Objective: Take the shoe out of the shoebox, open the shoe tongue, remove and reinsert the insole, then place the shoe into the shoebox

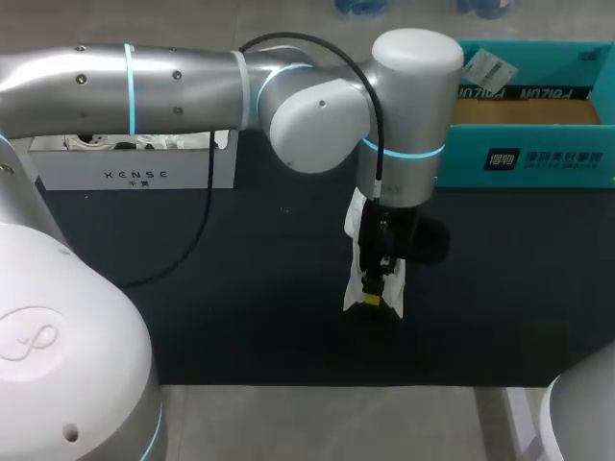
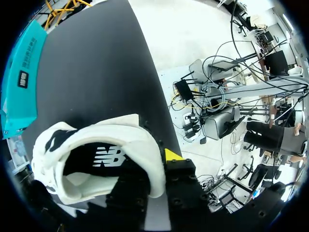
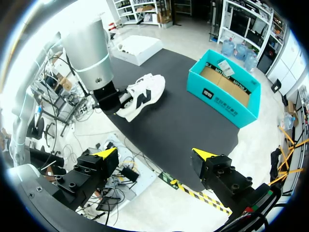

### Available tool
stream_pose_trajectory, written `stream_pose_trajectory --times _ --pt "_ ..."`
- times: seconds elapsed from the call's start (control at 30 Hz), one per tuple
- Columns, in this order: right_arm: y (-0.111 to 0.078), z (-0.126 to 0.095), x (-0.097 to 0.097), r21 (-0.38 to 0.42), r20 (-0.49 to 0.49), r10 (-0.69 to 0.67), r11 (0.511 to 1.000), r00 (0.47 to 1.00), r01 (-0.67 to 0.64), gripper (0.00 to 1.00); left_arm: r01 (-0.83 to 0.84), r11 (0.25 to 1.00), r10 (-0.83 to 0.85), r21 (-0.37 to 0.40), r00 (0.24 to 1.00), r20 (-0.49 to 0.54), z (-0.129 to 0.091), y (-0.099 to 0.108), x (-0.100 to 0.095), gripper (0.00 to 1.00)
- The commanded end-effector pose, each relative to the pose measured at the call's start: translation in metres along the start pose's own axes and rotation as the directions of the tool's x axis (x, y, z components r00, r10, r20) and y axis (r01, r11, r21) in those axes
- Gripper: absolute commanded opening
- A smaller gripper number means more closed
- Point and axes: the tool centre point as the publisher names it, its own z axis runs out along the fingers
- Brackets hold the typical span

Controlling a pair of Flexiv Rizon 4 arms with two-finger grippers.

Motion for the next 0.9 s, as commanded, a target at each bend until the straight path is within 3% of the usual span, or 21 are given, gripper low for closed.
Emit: stream_pose_trajectory --times 0.03,0.17,0.3,0.9 --pt "0.003 0.000 -0.002 0.007 -0.002 0.001 1.000 1.000 -0.001 1.00 -0.016 0.999 0.018 -0.036 0.999 0.043 -0.076 0.006 0.019 0.00" --pt "0.003 0.000 -0.002 0.007 -0.002 0.001 1.000 1.000 -0.001 1.00 -0.017 0.999 0.022 -0.050 0.996 0.090 -0.112 0.008 0.029 0.00" --pt "0.003 0.000 -0.002 0.007 -0.002 0.001 1.000 1.000 -0.001 1.00 0.016 0.999 -0.009 -0.049 0.991 0.132 -0.133 0.011 0.036 0.00" --pt "0.003 0.000 -0.002 0.007 -0.002 0.001 1.000 1.000 -0.001 1.00 0.040 0.998 -0.032 -0.044 0.985 0.171 -0.141 0.018 0.035 0.00"
